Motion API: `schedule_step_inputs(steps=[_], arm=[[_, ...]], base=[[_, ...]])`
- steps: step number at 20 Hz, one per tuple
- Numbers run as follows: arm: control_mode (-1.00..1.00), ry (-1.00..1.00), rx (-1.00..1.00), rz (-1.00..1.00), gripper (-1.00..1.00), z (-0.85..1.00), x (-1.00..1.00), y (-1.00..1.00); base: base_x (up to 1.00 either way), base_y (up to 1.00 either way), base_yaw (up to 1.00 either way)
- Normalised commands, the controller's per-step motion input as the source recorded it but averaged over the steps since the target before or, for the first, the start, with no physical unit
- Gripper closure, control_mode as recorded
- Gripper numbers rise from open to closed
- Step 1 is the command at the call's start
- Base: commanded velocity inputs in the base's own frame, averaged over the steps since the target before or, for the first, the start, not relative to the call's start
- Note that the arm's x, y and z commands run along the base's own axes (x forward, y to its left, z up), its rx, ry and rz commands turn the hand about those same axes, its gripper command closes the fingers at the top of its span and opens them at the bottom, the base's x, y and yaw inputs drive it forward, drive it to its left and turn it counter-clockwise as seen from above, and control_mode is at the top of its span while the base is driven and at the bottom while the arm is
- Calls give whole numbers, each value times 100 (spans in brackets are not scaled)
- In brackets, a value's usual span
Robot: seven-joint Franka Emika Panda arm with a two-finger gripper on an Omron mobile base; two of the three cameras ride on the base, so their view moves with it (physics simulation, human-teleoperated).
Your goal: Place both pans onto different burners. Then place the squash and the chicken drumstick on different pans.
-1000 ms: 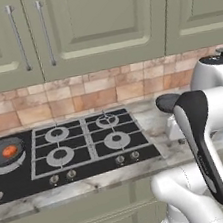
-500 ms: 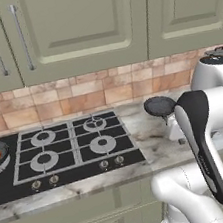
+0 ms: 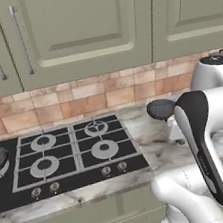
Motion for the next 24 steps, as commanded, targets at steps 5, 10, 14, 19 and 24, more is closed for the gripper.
schedule_step_inputs(steps=[5,10,14,19,24], arm=[[100,0,0,0,-100,0,0,0],[100,0,0,0,-100,0,0,0],[100,0,0,0,-100,0,0,0],[100,0,0,0,-100,0,0,0],[-100,-2,0,-2,-100,0,34,0]], base=[[38,0,0],[41,3,-1],[42,9,-5],[40,6,-5],[0,0,0]])
